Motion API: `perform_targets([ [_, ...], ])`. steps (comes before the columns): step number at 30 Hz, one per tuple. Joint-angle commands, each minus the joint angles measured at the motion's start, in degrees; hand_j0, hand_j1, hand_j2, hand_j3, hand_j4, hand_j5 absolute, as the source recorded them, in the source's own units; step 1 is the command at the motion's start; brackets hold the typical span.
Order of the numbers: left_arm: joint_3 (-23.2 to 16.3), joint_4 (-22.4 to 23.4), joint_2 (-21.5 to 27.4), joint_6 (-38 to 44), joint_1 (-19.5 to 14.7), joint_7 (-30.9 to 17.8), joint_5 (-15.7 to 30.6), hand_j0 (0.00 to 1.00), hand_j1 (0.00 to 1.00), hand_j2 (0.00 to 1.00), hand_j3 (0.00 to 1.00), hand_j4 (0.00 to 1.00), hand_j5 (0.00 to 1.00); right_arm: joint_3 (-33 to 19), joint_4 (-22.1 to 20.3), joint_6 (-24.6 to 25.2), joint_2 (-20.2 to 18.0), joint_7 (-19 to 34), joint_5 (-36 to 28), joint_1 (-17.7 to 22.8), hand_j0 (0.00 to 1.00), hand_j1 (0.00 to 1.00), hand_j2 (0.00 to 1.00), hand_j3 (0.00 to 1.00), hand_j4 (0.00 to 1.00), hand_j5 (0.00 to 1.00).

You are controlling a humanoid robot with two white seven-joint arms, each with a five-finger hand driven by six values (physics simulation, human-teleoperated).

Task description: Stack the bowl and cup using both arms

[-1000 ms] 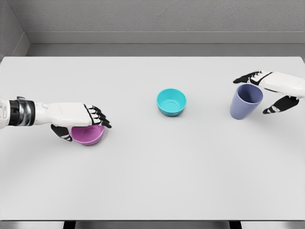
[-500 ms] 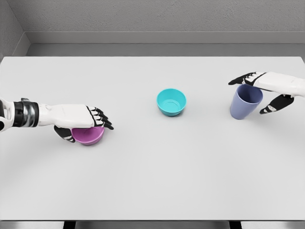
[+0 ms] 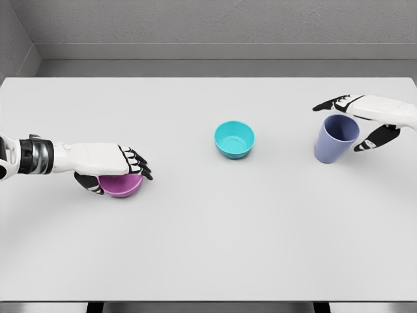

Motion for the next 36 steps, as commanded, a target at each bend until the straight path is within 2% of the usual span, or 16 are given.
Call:
perform_targets([
  [1, 0.05, -0.04, 0.08, 0.15, 0.00, 0.02, 0.32, 0.89, 0.89, 0.89, 0.89, 0.89, 0.89, 0.01, 0.23, 0.14, 0.21, 0.04, -0.39, 0.00, 1.00, 1.00, 1.00, 1.00, 1.00, 1.00],
  [15, 0.58, -0.39, 0.16, 0.15, -0.97, 0.02, 0.40, 0.89, 0.89, 0.89, 0.89, 0.89, 0.89, 0.71, 1.29, 0.14, 0.65, 0.04, -0.13, -0.26, 1.00, 1.00, 1.00, 1.00, 1.00, 1.00],
  [24, 0.49, -0.39, -0.01, 0.15, -3.16, 0.02, 0.32, 0.88, 0.88, 0.88, 0.88, 0.88, 0.88, 0.80, 2.60, 0.14, 1.96, 0.04, -0.04, -0.70, 1.00, 1.00, 1.00, 1.00, 1.00, 1.00],
  [36, 0.05, 0.04, -3.88, 0.15, -4.92, 0.02, -1.09, 0.88, 0.88, 0.88, 0.88, 0.88, 0.88, 1.77, 4.89, 0.14, 3.11, 0.04, 0.23, -1.23, 1.00, 1.00, 1.00, 1.00, 1.00, 1.00],
])
